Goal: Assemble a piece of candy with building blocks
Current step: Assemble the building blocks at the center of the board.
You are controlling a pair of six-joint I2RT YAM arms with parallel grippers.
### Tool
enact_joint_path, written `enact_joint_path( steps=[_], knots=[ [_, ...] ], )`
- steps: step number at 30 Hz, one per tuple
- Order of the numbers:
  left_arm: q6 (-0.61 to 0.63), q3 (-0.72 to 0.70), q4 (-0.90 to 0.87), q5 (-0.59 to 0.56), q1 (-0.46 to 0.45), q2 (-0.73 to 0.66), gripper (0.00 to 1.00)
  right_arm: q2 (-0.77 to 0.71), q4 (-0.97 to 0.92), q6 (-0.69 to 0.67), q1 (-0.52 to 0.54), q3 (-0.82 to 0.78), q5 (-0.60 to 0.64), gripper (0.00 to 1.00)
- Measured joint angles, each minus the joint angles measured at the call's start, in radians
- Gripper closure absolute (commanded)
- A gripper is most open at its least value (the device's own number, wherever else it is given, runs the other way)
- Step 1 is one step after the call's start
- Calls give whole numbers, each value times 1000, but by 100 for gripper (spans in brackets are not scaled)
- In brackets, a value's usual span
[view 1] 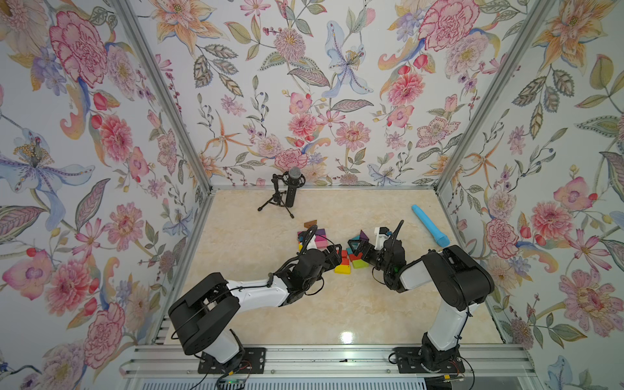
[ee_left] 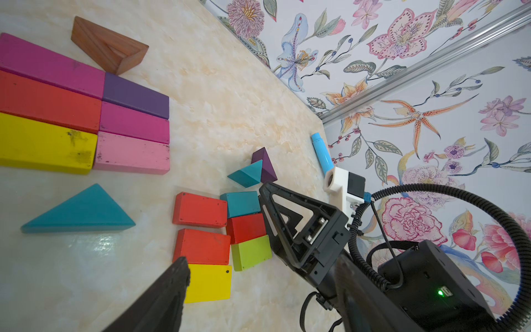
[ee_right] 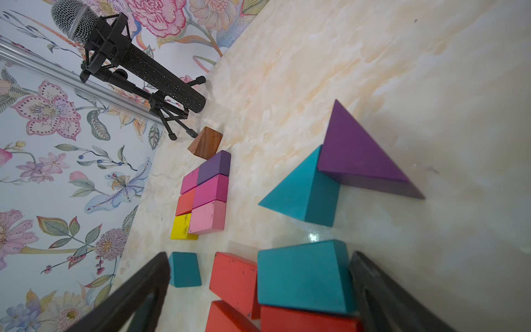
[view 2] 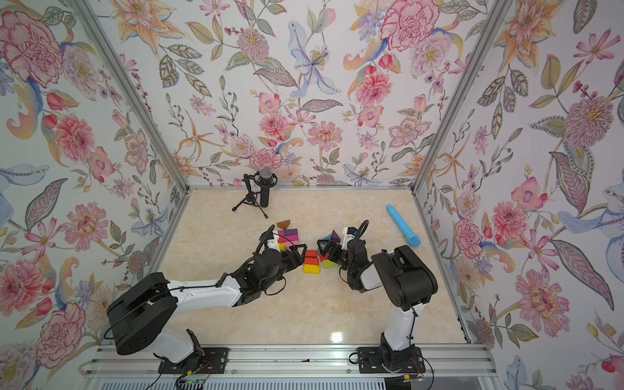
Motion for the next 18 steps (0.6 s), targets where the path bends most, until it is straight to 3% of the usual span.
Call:
enact_joint_path(
  steps=[18],
  knots=[
    [0, 0, -1, 2, 0, 0, 20, 12, 128, 105, 37, -56, 70, 2]
  ],
)
